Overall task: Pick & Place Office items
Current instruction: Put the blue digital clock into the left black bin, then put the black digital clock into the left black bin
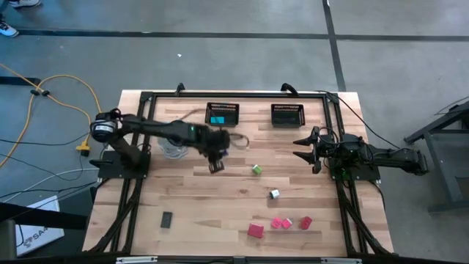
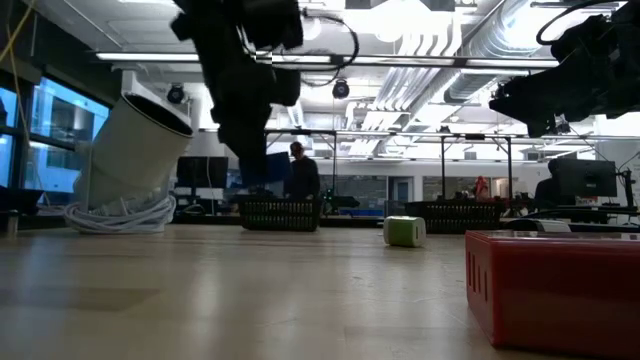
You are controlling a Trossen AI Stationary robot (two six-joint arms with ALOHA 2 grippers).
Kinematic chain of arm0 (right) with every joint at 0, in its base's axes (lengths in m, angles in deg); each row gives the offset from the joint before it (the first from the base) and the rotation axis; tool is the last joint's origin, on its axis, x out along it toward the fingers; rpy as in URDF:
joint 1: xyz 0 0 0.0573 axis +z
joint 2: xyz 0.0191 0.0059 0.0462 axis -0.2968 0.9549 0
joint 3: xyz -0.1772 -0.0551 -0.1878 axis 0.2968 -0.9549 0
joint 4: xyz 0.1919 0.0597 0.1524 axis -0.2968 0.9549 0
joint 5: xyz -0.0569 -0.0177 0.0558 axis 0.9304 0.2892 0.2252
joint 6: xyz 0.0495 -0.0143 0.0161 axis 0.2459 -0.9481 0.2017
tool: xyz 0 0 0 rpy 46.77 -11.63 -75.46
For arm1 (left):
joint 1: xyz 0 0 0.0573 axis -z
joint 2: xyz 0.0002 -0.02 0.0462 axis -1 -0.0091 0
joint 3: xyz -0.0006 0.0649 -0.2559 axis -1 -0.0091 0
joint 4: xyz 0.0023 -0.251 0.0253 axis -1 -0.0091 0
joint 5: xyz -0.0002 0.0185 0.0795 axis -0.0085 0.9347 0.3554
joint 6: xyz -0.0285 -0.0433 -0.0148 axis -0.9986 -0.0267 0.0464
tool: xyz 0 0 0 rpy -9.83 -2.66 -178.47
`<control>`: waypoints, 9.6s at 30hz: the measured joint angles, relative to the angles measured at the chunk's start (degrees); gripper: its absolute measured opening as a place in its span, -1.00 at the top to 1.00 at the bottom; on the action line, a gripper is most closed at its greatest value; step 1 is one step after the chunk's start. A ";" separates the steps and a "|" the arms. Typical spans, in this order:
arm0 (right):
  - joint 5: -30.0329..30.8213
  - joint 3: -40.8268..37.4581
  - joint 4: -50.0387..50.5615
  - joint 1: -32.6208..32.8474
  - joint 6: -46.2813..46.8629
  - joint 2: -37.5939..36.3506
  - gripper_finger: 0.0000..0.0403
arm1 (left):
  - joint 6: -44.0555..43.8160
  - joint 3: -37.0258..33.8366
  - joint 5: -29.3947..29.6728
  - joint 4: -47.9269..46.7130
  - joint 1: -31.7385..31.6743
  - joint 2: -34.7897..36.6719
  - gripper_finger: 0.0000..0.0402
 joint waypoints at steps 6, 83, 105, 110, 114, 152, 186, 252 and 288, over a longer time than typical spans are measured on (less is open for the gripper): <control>-0.02 0.00 0.00 0.00 0.00 0.00 0.03 | 9.46 0.07 -8.00 0.78 -11.50 0.00 0.72; 0.00 0.00 0.00 0.02 0.02 -0.02 0.03 | 53.62 13.21 -2.40 0.13 -32.48 -16.57 0.72; 0.00 0.01 0.00 0.01 0.01 -0.02 0.03 | 53.43 13.21 -3.17 0.24 -32.46 -16.55 0.62; 0.00 0.02 0.00 0.00 0.02 -0.02 0.03 | 53.43 13.21 -3.29 0.22 -32.46 -16.55 0.62; 0.00 0.00 0.00 0.01 0.02 -0.01 0.03 | 53.43 13.29 -3.61 0.13 -32.46 -16.55 0.62; 0.00 0.02 0.00 0.02 0.00 0.00 0.03 | 50.90 14.28 -3.30 -0.05 -27.81 -9.52 0.25; 0.00 0.02 0.00 0.01 0.02 -0.01 0.03 | 31.95 14.26 0.73 0.56 -5.83 -9.25 0.26; 0.00 0.01 0.01 0.01 0.02 -0.01 0.03 | -48.15 14.19 19.82 -14.84 50.27 -8.76 0.26; -0.01 0.02 0.00 0.02 0.01 -0.01 0.03 | -115.47 12.38 5.52 -30.77 61.51 -14.52 0.20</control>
